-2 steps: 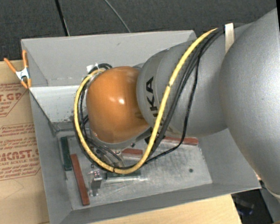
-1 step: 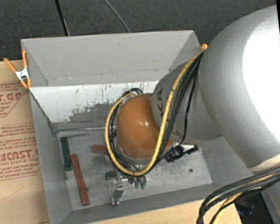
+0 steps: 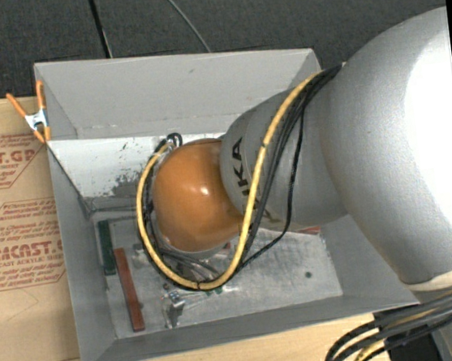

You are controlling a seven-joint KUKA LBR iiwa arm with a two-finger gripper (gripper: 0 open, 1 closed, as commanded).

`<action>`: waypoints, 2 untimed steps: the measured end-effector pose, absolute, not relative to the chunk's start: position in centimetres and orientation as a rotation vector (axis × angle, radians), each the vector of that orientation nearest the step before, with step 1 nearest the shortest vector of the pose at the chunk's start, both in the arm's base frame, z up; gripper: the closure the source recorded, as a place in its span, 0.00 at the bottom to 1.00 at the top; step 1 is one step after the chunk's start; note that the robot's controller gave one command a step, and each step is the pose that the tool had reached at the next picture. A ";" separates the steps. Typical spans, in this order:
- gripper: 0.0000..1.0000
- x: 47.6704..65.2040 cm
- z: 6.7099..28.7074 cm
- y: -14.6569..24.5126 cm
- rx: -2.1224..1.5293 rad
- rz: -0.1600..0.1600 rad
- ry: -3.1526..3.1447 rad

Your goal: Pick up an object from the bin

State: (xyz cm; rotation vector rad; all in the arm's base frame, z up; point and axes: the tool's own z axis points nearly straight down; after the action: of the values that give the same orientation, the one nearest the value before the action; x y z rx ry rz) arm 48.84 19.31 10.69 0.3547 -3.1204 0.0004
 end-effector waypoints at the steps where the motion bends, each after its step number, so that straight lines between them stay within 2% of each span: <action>1: 0.00 49.2 10.5 15.3 0.320 -0.002 -3.125; 2: 0.00 49.0 8.6 13.5 0.204 0.000 -3.134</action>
Offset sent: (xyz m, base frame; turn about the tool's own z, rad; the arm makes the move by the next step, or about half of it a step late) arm 0.0009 -0.0714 -0.0369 -0.1687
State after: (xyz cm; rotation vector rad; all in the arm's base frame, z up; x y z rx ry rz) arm 49.00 13.54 8.58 0.2038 -3.1340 -0.0002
